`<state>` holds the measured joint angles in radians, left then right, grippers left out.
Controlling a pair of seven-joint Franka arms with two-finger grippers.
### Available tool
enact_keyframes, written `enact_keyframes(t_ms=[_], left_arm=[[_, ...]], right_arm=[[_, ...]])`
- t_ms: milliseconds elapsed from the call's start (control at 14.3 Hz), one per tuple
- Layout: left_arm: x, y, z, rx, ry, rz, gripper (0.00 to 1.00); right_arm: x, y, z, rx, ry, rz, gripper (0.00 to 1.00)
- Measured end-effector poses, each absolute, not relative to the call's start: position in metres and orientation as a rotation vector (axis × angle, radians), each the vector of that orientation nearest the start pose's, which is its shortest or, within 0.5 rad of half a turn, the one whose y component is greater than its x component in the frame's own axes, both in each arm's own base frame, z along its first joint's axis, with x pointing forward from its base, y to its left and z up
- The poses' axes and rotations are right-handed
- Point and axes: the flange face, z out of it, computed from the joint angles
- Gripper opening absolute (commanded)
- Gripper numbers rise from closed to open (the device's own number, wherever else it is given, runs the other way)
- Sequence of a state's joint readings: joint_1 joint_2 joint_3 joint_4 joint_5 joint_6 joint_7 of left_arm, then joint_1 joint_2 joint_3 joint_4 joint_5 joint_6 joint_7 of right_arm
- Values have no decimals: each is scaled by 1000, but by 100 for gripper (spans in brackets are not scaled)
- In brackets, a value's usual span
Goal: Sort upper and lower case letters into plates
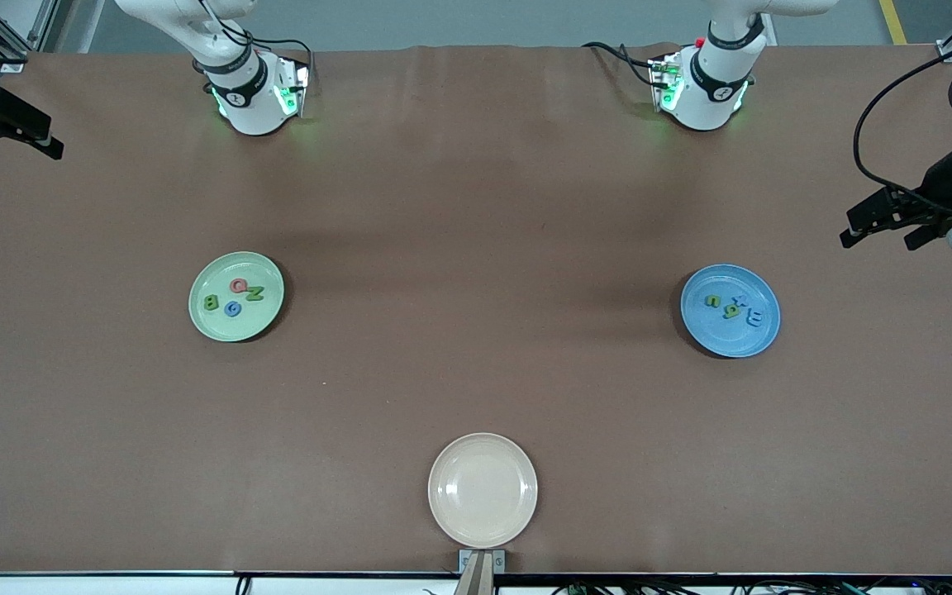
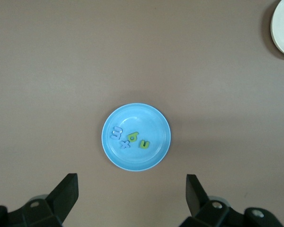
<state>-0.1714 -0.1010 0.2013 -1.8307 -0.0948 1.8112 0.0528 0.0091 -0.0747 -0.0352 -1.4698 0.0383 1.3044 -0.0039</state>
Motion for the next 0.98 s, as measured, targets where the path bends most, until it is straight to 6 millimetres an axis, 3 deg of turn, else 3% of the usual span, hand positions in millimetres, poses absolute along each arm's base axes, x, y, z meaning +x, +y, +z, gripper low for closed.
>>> enact_keyframes(t_ms=[490,980], left_arm=[[539,-2,592,-3224,41,-153,100],[540,-2,609,-3221,45,-194,100]], right_arm=[[502,-9,690,-3096,-9,113,100],[502,-8,690,-3094,-27,113,100]])
